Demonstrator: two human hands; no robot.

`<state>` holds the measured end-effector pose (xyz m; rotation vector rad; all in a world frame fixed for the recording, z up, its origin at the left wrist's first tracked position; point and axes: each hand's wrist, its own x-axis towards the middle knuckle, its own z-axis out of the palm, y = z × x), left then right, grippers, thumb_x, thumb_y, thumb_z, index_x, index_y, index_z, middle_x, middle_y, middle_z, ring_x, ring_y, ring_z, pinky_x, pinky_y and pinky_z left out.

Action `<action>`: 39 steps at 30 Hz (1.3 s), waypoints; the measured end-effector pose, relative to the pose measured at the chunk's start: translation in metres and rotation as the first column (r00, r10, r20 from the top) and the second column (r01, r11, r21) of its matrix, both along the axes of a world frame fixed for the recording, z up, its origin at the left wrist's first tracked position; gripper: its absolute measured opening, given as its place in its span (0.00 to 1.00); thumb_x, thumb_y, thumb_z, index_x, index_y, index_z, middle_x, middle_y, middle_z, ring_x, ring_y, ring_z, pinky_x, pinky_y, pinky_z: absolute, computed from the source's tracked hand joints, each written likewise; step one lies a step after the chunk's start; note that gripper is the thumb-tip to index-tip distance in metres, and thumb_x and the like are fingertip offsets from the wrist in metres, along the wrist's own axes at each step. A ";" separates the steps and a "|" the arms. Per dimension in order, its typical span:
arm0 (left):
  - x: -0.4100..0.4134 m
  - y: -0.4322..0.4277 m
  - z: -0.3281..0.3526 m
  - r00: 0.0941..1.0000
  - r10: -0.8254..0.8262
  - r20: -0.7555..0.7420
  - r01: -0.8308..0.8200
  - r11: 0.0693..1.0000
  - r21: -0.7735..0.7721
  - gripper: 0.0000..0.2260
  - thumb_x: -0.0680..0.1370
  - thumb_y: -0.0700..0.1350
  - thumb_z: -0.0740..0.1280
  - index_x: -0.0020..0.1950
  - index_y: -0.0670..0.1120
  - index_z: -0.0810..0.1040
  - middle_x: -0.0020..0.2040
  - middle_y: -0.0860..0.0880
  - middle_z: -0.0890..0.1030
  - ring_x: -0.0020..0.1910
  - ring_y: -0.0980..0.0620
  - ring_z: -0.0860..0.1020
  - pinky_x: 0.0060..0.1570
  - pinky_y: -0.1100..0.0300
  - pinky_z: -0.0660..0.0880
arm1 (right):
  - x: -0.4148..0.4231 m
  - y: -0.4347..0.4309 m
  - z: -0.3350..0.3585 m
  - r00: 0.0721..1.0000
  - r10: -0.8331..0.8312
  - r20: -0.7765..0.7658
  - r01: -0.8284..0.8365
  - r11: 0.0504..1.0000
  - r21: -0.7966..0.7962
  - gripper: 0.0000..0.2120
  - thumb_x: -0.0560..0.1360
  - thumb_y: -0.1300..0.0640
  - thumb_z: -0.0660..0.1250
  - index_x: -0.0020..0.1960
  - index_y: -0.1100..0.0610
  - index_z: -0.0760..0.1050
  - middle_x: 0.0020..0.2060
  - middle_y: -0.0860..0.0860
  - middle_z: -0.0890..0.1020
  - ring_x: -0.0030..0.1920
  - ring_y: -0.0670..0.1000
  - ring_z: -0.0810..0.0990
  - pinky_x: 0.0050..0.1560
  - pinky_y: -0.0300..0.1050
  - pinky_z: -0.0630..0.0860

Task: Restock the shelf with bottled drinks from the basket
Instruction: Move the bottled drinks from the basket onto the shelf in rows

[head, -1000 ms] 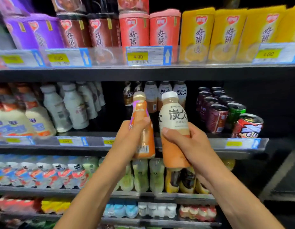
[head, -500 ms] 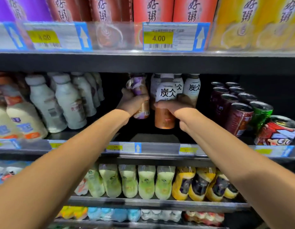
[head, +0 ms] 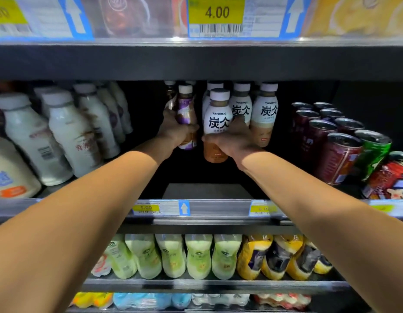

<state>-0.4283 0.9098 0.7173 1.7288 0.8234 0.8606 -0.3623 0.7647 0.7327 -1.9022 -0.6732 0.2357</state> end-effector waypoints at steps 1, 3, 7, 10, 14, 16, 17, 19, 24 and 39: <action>0.002 0.004 -0.001 1.000 0.002 0.008 -0.002 1.000 -0.008 0.33 0.68 0.39 0.79 0.68 0.42 0.67 0.53 0.49 0.80 0.52 0.49 0.80 0.59 0.51 0.77 | 0.000 0.001 0.000 1.000 -0.001 0.013 0.001 1.000 -0.001 0.34 0.64 0.53 0.82 0.63 0.56 0.67 0.50 0.49 0.78 0.52 0.50 0.77 0.53 0.43 0.75; 0.007 0.011 -0.005 1.000 0.014 0.013 -0.014 1.000 -0.006 0.34 0.64 0.41 0.80 0.67 0.42 0.70 0.53 0.46 0.82 0.52 0.47 0.82 0.59 0.47 0.78 | 0.000 0.001 0.000 1.000 0.005 0.019 -0.005 1.000 0.009 0.33 0.66 0.54 0.81 0.64 0.57 0.66 0.49 0.48 0.76 0.51 0.49 0.75 0.51 0.42 0.72; 0.011 0.014 -0.009 1.000 0.001 0.019 -0.001 1.000 -0.019 0.32 0.66 0.42 0.80 0.66 0.42 0.70 0.54 0.47 0.82 0.52 0.48 0.81 0.58 0.52 0.78 | 0.001 0.001 -0.002 1.000 0.008 0.019 -0.008 1.000 0.026 0.32 0.67 0.54 0.80 0.62 0.55 0.65 0.49 0.47 0.75 0.56 0.51 0.77 0.51 0.41 0.71; 0.015 0.019 -0.013 0.999 -0.022 0.028 0.022 1.000 0.006 0.38 0.59 0.51 0.80 0.66 0.44 0.73 0.55 0.47 0.83 0.52 0.49 0.83 0.58 0.50 0.79 | 0.002 0.003 -0.004 0.999 0.007 0.031 -0.008 0.999 0.033 0.33 0.67 0.54 0.80 0.63 0.56 0.65 0.52 0.49 0.77 0.59 0.52 0.78 0.52 0.40 0.70; 0.020 0.024 -0.018 0.999 -0.030 0.014 0.030 1.000 0.003 0.35 0.60 0.52 0.78 0.66 0.46 0.75 0.54 0.47 0.84 0.51 0.49 0.83 0.58 0.48 0.79 | 0.005 0.005 -0.007 0.999 0.017 0.040 -0.019 0.999 0.043 0.34 0.66 0.53 0.81 0.64 0.56 0.65 0.59 0.51 0.80 0.61 0.53 0.78 0.57 0.42 0.74; 0.019 0.015 -0.013 1.000 -0.017 0.002 0.017 1.000 0.012 0.31 0.66 0.48 0.78 0.67 0.47 0.74 0.55 0.47 0.83 0.53 0.49 0.82 0.60 0.50 0.77 | 0.006 0.006 -0.008 0.999 0.027 0.037 -0.029 0.998 0.052 0.34 0.66 0.53 0.81 0.64 0.56 0.65 0.59 0.51 0.80 0.61 0.53 0.78 0.59 0.44 0.75; 0.019 0.014 -0.012 1.000 -0.019 0.006 0.019 1.000 0.011 0.30 0.68 0.46 0.77 0.69 0.46 0.72 0.56 0.48 0.82 0.54 0.49 0.81 0.61 0.51 0.77 | 0.006 0.006 -0.008 0.999 0.029 0.034 -0.031 0.998 0.059 0.33 0.67 0.54 0.81 0.63 0.56 0.65 0.58 0.51 0.79 0.60 0.52 0.78 0.58 0.44 0.75; 0.020 0.011 -0.010 0.999 -0.036 0.015 0.036 0.999 -0.002 0.30 0.71 0.44 0.76 0.70 0.46 0.70 0.57 0.48 0.81 0.55 0.49 0.80 0.61 0.53 0.76 | 0.006 0.007 -0.009 0.999 0.035 0.024 -0.037 0.997 0.074 0.32 0.67 0.55 0.80 0.62 0.56 0.65 0.54 0.49 0.78 0.58 0.50 0.78 0.53 0.41 0.73; 0.024 0.013 -0.012 0.997 -0.075 0.033 0.077 0.996 -0.039 0.29 0.74 0.43 0.74 0.72 0.48 0.66 0.58 0.45 0.81 0.55 0.47 0.81 0.58 0.49 0.78 | 0.010 0.009 -0.012 0.999 0.037 0.013 -0.038 0.995 0.091 0.31 0.67 0.55 0.80 0.60 0.54 0.64 0.56 0.50 0.80 0.55 0.50 0.79 0.49 0.39 0.71; 0.017 0.011 -0.005 0.994 -0.054 -0.098 0.049 0.997 -0.058 0.27 0.72 0.46 0.74 0.69 0.44 0.72 0.57 0.45 0.82 0.53 0.48 0.81 0.41 0.65 0.74 | 0.004 0.006 -0.010 0.998 0.053 -0.020 -0.051 0.995 0.088 0.32 0.68 0.53 0.79 0.62 0.54 0.63 0.52 0.47 0.76 0.50 0.47 0.75 0.33 0.31 0.67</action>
